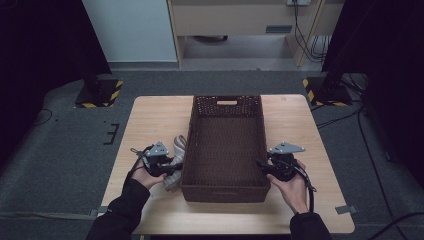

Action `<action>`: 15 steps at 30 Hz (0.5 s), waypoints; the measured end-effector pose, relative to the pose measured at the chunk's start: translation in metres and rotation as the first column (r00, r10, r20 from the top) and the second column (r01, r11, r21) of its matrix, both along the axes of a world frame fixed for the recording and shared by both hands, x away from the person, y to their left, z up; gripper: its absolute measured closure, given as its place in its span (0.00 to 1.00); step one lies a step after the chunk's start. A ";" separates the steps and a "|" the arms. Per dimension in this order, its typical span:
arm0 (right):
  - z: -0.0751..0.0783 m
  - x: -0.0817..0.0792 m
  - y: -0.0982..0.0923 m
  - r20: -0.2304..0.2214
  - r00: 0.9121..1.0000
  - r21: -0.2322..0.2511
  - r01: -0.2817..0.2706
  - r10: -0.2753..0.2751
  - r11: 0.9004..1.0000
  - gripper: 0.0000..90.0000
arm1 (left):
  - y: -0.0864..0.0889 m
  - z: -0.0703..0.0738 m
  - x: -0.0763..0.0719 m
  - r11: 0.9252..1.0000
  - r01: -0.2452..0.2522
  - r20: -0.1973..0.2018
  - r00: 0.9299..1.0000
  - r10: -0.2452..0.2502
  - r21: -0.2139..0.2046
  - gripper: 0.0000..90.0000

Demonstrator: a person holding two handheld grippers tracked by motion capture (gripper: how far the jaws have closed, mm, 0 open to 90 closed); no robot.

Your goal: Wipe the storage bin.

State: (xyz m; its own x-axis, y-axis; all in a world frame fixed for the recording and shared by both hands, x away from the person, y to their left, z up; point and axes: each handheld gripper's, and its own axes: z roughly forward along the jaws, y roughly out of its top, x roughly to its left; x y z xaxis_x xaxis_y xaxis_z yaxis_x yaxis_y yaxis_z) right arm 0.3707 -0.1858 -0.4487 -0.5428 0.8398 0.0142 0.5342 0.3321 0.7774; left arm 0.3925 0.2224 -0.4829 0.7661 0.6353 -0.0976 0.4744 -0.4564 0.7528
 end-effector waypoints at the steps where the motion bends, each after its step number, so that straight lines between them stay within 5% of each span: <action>1: 0.000 0.000 0.000 0.000 1.000 -0.001 0.002 -0.002 1.000 0.59 | 0.000 -0.001 0.001 1.000 -0.003 -0.006 1.000 0.003 0.002 0.75; 6: -0.001 0.000 0.000 -0.001 1.000 0.000 0.002 -0.002 1.000 0.59 | 0.016 0.013 -0.003 0.998 -0.031 0.003 0.999 0.031 -0.059 0.75; 12: 0.002 -0.003 -0.003 -0.001 1.000 0.012 -0.007 0.007 1.000 0.59 | 0.025 0.043 -0.021 0.990 -0.001 0.077 0.997 0.012 -0.140 0.74; 15: 0.002 -0.005 -0.004 0.002 1.000 0.009 -0.012 0.012 1.000 0.59 | 0.018 0.045 -0.023 0.992 0.016 0.091 0.996 -0.005 -0.122 0.74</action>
